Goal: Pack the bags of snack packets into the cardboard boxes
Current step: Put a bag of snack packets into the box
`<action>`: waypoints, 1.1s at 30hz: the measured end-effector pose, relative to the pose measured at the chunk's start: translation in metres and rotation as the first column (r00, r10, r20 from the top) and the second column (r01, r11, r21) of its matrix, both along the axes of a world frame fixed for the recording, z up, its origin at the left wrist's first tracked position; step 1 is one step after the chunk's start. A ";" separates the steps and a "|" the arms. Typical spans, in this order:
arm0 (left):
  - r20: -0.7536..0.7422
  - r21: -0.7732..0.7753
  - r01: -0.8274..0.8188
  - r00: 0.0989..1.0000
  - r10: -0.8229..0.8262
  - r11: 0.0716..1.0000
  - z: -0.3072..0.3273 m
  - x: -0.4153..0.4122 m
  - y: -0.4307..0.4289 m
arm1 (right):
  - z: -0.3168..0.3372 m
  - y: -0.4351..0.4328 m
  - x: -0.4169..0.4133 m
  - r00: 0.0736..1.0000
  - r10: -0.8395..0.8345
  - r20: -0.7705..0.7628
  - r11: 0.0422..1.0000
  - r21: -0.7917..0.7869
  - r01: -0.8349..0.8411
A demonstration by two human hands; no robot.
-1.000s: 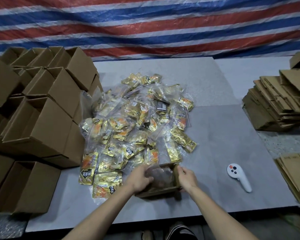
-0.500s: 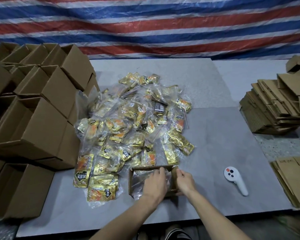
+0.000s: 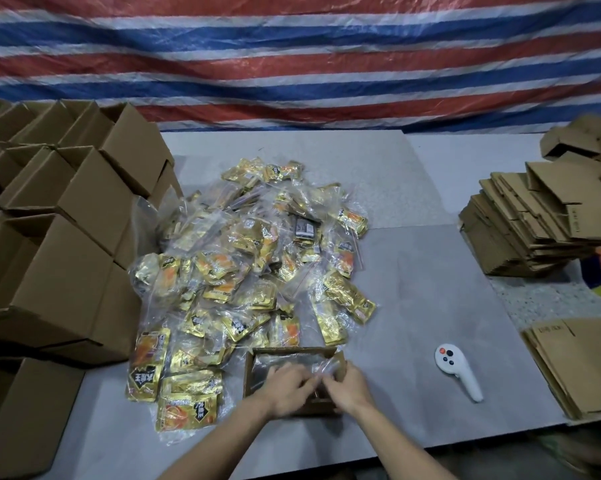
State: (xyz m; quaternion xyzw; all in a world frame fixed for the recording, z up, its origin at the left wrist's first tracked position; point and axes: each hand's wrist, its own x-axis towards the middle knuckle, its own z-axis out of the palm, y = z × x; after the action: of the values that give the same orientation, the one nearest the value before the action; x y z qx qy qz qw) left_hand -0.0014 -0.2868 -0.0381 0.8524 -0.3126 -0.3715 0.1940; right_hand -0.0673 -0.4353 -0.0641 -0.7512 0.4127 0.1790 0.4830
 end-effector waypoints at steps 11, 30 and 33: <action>0.409 0.331 -0.065 0.909 -0.080 0.942 0.008 -0.003 0.041 | 0.002 0.006 0.000 0.994 0.029 -0.102 0.996 0.089 -0.020; 0.308 0.226 -0.107 0.951 0.033 0.968 0.037 0.038 -0.003 | 0.043 -0.030 0.006 0.990 -0.125 -0.060 0.974 0.182 0.134; 0.310 0.147 -0.139 0.947 0.088 0.979 0.056 0.061 -0.020 | 0.064 -0.065 0.011 0.990 -0.136 -0.036 0.962 0.234 0.141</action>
State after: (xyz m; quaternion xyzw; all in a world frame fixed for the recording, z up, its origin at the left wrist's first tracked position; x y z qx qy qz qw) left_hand 0.0592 -0.3072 0.0180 0.9290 -0.2565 -0.2499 0.0930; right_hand -0.0566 -0.5000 0.0003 -0.6561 0.4446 0.2001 0.5761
